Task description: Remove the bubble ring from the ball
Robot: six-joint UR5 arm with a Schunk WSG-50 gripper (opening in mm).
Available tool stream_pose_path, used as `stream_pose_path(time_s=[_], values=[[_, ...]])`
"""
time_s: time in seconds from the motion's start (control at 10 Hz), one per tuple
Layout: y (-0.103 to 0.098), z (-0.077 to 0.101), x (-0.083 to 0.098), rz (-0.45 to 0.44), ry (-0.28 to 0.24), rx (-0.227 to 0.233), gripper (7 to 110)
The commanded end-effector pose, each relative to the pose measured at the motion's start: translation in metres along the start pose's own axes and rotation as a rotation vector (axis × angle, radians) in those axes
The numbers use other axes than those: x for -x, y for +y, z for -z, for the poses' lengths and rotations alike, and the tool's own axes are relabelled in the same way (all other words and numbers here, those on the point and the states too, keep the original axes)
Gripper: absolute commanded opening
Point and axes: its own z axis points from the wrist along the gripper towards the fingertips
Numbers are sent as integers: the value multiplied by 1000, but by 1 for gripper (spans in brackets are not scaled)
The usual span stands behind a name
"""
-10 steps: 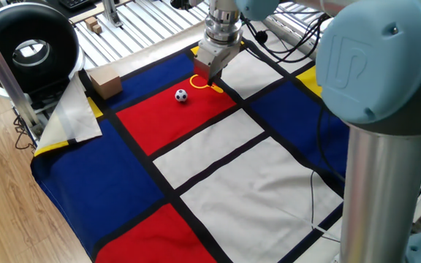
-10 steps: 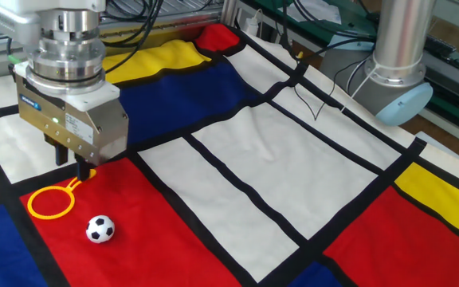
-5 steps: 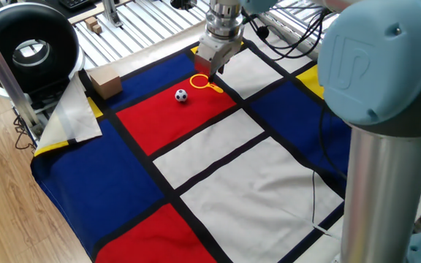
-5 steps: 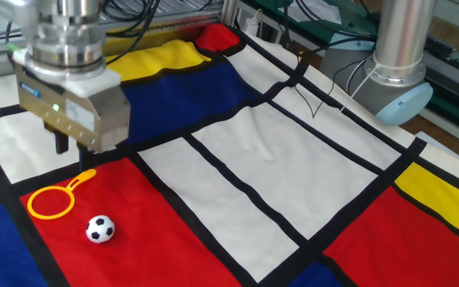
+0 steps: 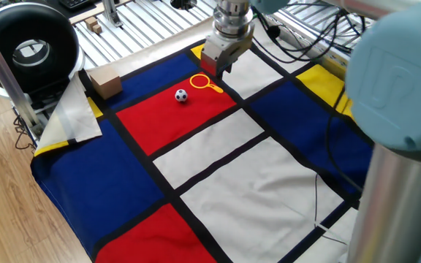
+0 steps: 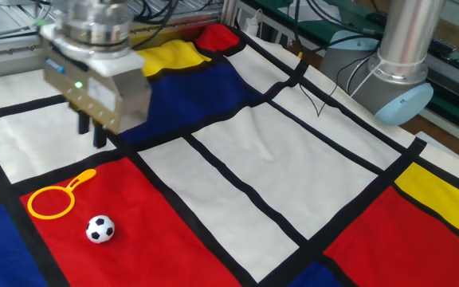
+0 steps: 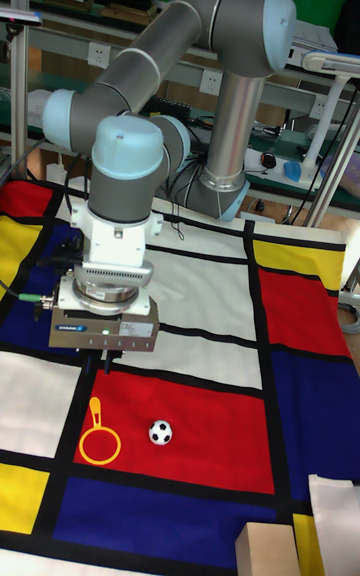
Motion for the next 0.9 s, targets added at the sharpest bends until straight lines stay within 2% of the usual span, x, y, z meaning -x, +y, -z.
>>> stream_pose_path(time_s=[0.0, 0.1, 0.2, 0.3, 0.4, 0.6, 0.8], values=[[7, -1, 0, -35, -75, 62, 7], [7, -5, 3, -40, -90, 72, 7], [2, -8, 15, -58, -126, 37, 7], [1, -13, 36, -92, -201, 16, 7], [3, -19, 41, -110, -224, 22, 7], [-6, -30, 38, -86, -225, 17, 7], [-9, -32, 35, -62, -216, 14, 7]])
